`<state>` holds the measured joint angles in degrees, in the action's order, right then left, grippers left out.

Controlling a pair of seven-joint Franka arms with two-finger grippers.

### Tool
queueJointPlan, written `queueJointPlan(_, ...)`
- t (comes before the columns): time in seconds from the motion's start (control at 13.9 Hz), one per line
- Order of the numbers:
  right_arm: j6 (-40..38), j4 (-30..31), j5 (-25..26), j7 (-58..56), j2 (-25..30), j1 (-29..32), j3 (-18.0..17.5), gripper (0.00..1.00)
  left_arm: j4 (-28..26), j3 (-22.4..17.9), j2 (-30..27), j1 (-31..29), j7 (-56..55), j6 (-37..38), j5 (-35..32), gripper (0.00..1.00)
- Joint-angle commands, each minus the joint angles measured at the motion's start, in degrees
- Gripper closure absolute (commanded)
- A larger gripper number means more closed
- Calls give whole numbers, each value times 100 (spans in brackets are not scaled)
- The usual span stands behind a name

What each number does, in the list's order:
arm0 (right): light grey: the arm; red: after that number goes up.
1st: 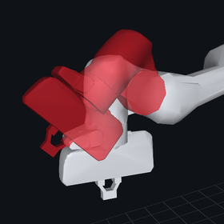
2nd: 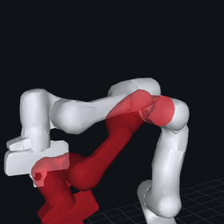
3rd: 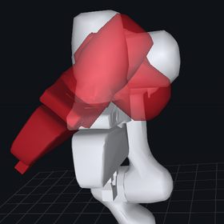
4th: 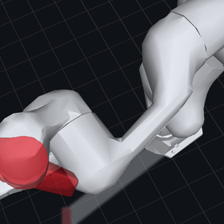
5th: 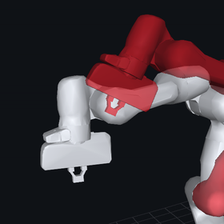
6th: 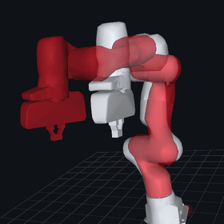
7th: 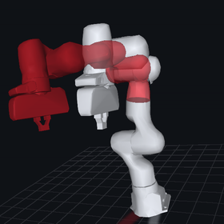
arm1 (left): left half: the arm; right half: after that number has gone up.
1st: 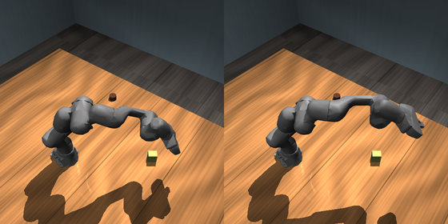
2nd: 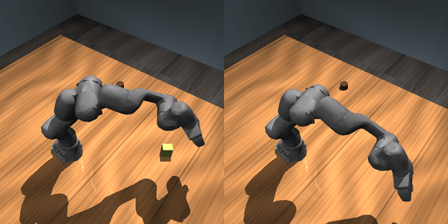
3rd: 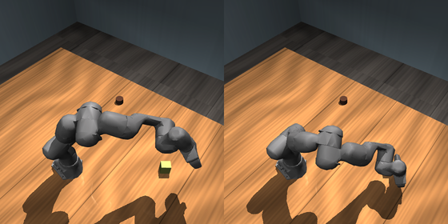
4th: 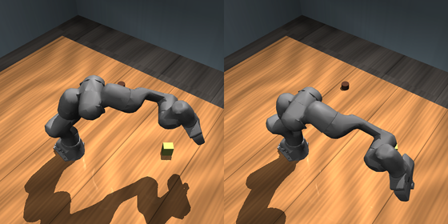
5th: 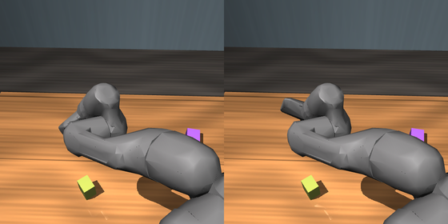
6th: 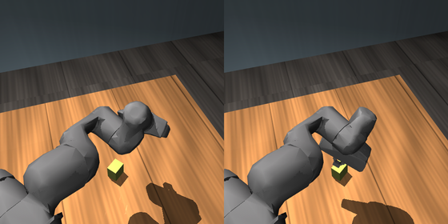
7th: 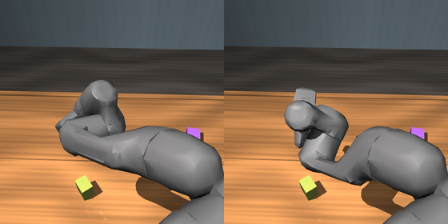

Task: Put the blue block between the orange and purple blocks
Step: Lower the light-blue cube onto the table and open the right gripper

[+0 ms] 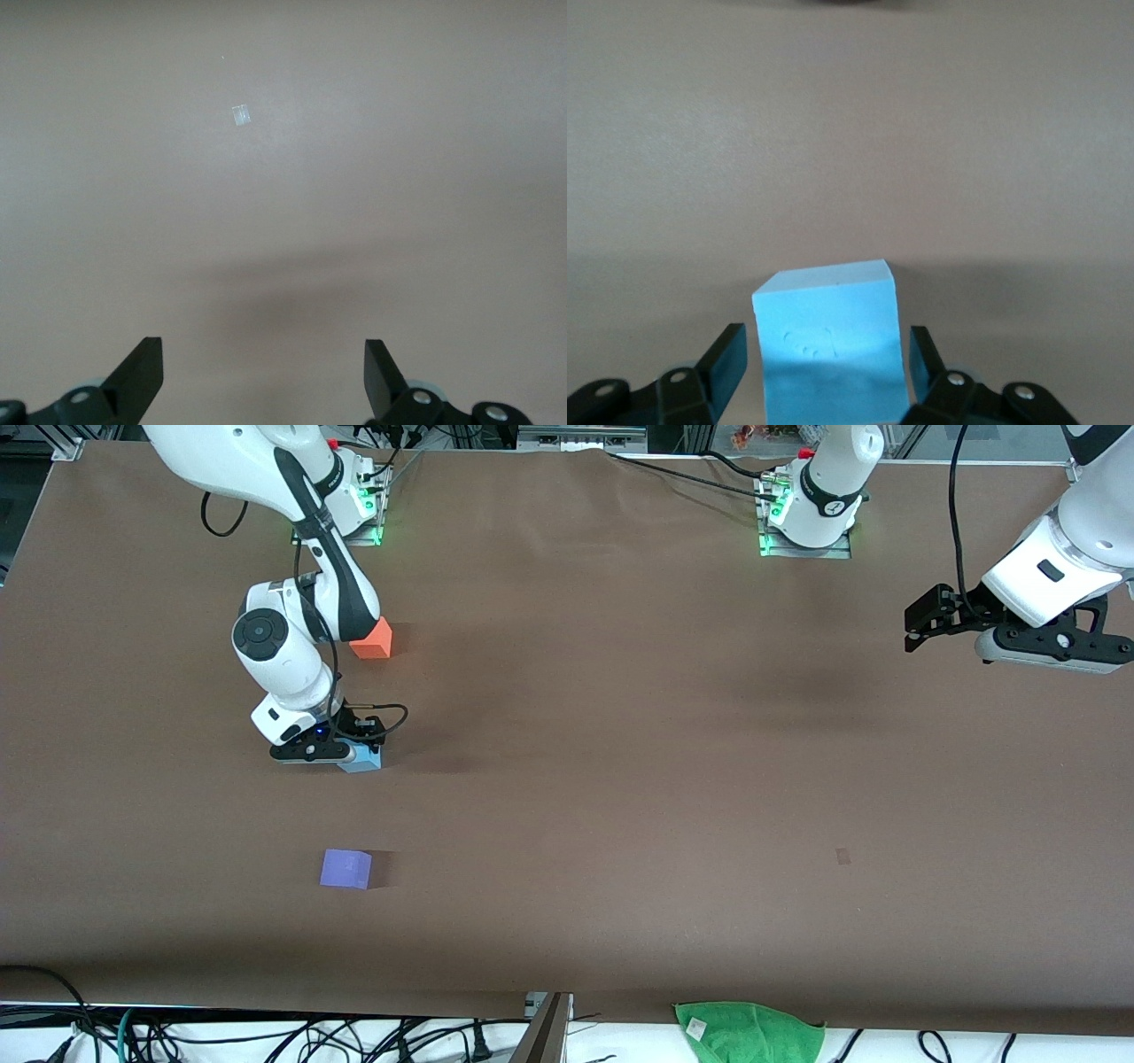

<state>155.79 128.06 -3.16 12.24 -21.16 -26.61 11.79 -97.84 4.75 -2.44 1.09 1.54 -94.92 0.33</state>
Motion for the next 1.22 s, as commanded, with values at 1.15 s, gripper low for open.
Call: queueJointPlan(1.15,-1032,-326,-747,-204,374,-2,-36,2,186,-1,86,14,66,132,-104,0)
